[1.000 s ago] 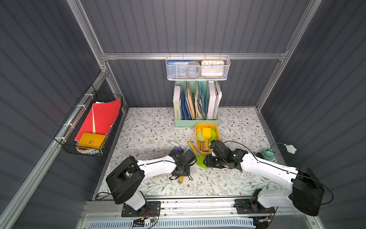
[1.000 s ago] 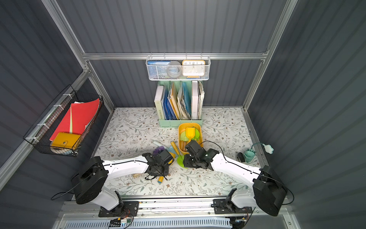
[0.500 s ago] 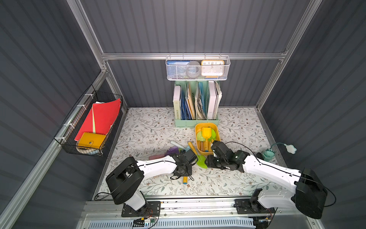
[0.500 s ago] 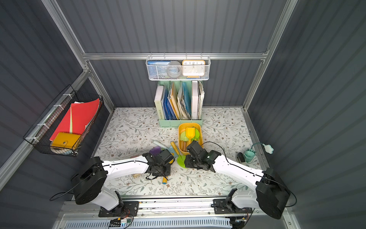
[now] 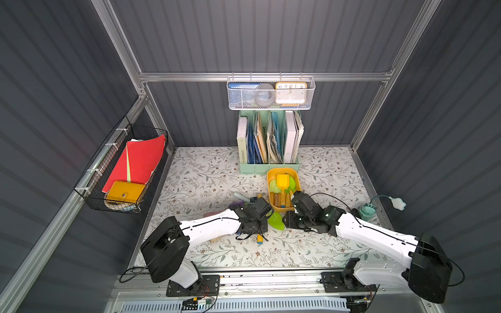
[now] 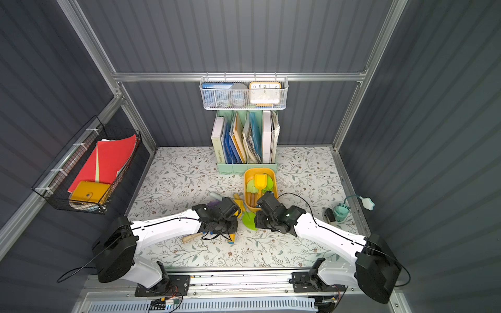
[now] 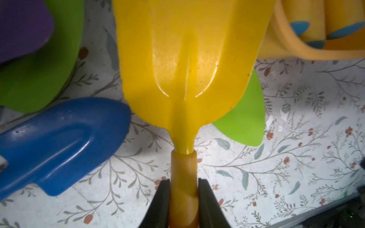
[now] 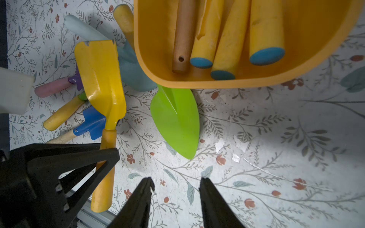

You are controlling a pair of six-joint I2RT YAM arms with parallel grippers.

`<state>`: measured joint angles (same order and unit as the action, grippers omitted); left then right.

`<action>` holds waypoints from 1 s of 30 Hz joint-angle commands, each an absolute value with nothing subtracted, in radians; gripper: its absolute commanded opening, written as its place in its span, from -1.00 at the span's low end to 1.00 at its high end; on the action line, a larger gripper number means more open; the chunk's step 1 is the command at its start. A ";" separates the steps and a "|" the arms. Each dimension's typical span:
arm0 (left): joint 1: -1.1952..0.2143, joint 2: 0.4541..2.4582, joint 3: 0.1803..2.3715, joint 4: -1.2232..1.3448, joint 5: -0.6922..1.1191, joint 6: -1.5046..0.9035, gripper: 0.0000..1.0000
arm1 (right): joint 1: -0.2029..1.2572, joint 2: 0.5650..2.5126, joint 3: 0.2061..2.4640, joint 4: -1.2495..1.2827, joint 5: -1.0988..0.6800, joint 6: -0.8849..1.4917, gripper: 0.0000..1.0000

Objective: Put the shovel into the storage box
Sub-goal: Pick up the shovel from the center of the board, then place the shovel in the storage box.

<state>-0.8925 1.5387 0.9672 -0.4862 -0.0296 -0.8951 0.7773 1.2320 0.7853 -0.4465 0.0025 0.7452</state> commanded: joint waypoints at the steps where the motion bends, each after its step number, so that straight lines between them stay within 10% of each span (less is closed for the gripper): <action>1: -0.896 1.560 1.042 -0.488 -0.032 -0.891 -0.77 | 0.758 1.218 0.791 -0.494 0.028 0.731 -0.09; 30: -0.815 2.057 1.670 -0.462 0.001 -0.754 -0.75 | 0.619 1.029 0.713 -0.543 0.008 0.742 -0.09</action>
